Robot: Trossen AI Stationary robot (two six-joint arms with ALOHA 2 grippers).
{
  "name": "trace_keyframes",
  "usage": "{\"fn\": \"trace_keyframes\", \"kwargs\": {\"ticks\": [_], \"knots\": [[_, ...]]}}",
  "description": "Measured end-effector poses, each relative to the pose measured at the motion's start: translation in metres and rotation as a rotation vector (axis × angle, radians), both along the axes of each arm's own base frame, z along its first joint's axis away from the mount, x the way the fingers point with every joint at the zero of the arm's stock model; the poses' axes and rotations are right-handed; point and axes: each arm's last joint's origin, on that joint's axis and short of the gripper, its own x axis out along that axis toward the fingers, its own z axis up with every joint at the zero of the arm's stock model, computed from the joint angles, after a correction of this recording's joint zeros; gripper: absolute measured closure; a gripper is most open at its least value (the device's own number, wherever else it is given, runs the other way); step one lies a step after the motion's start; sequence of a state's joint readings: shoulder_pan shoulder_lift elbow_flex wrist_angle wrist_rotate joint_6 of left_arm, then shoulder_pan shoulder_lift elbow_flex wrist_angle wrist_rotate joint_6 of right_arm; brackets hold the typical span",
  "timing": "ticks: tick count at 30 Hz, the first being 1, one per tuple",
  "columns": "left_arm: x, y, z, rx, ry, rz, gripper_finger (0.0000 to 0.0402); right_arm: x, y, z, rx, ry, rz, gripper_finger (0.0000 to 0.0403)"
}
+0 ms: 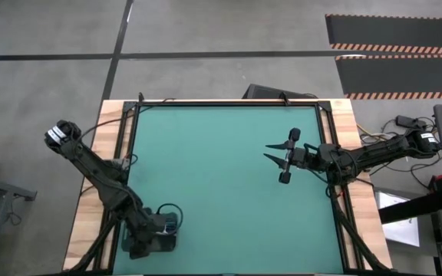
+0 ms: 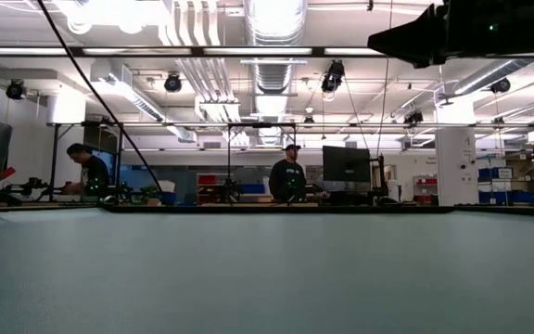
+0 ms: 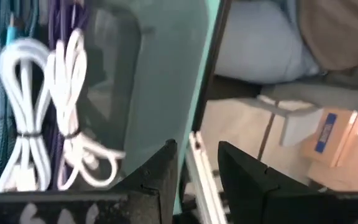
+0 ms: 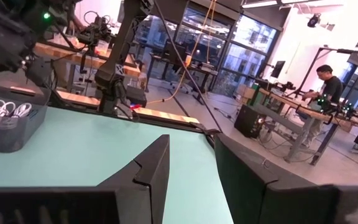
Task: Pick and place USB-C Cables
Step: Return to Home Position
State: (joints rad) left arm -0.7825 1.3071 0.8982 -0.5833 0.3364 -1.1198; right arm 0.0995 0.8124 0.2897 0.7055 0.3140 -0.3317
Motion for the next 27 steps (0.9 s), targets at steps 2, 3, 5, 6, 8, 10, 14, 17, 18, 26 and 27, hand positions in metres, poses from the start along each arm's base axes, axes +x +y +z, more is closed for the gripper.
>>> {"fn": "trace_keyframes", "kwargs": {"ticks": [2,3,5,6,8,10,14,17,18,26,27], "knots": [[0.004,0.001,0.004,0.009,-0.03,0.03,0.0304,0.0,0.0,-0.001,0.006,0.006,0.001,0.0284],[0.007,0.003,0.006,0.02,-0.051,0.054,0.0304,0.0,0.0,-0.001,0.006,0.012,0.001,0.0284],[0.014,0.007,0.011,0.065,-0.115,0.125,0.0304,0.0,0.0,-0.002,0.011,0.019,0.003,0.0284],[0.018,0.01,0.013,0.092,-0.152,0.166,0.0304,0.0,0.0,-0.002,0.017,0.018,0.009,0.0284],[0.027,0.016,0.019,0.146,-0.241,0.189,0.0304,0.0,0.0,-0.002,0.022,0.016,0.012,0.0284],[0.034,0.021,0.025,0.18,-0.332,0.151,0.0304,0.0,0.0,-0.002,0.022,0.016,0.013,0.0284],[0.047,0.031,0.03,0.234,-0.495,0.029,0.0304,0.0,0.001,-0.002,0.022,0.016,0.037,0.0284],[0.055,0.041,0.032,0.306,-0.587,-0.044,0.0304,0.001,0.002,-0.002,0.037,0.012,0.078,0.0284],[0.057,0.045,0.031,0.337,-0.607,-0.066,0.0304,0.001,0.003,-0.002,0.039,0.012,0.087,0.0284],[0.074,0.08,0.029,0.543,-0.746,-0.277,0.033,0.0,0.003,-0.002,0.062,0.007,0.092,0.0284],[0.076,0.084,0.028,0.564,-0.754,-0.296,0.0339,0.0,0.003,-0.002,0.062,0.007,0.092,0.0284]]}}
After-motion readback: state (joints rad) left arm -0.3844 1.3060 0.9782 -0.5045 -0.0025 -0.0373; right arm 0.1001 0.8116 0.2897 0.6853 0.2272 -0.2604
